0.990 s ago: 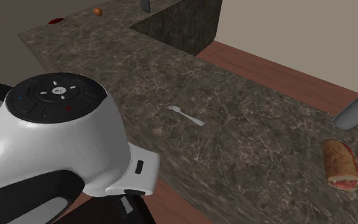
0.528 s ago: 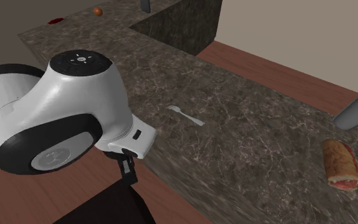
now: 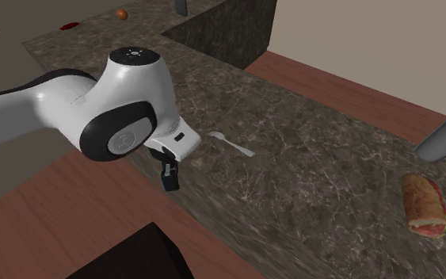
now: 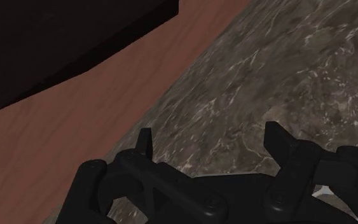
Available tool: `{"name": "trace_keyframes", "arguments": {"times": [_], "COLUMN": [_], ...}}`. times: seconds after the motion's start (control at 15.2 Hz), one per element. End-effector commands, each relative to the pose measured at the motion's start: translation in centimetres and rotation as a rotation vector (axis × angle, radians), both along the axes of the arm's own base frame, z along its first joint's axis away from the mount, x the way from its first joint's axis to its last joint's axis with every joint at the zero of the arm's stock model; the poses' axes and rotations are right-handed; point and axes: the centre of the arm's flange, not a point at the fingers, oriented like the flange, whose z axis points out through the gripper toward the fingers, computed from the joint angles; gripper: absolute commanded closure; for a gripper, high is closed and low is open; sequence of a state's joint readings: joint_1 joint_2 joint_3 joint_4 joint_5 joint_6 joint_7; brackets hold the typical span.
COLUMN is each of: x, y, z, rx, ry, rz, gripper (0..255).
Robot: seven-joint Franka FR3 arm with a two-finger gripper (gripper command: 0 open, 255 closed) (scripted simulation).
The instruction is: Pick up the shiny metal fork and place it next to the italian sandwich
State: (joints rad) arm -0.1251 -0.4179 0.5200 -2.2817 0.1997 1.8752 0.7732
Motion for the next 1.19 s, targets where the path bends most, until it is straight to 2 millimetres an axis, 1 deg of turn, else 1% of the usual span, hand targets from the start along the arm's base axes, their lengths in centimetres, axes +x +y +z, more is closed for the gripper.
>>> {"name": "trace_keyframes", "arguments": {"times": [0.0, 0.33, 0.59, 0.86, 1.12], "x": [1.8, 7.0, 11.6, 16.5, 21.5], "y": [1.6, 4.8, 6.6, 7.7, 8.0], "z": [-1.1, -3.2, -4.9, -6.4, -7.9], "rx": [-0.008, -0.035, -0.056, -0.078, -0.099], "ry": [-0.013, -0.042, -0.065, -0.089, -0.112], "rz": [-0.077, -0.254, -0.395, -0.537, -0.678], "gripper": [0, 0, 0, 0, 0]}}
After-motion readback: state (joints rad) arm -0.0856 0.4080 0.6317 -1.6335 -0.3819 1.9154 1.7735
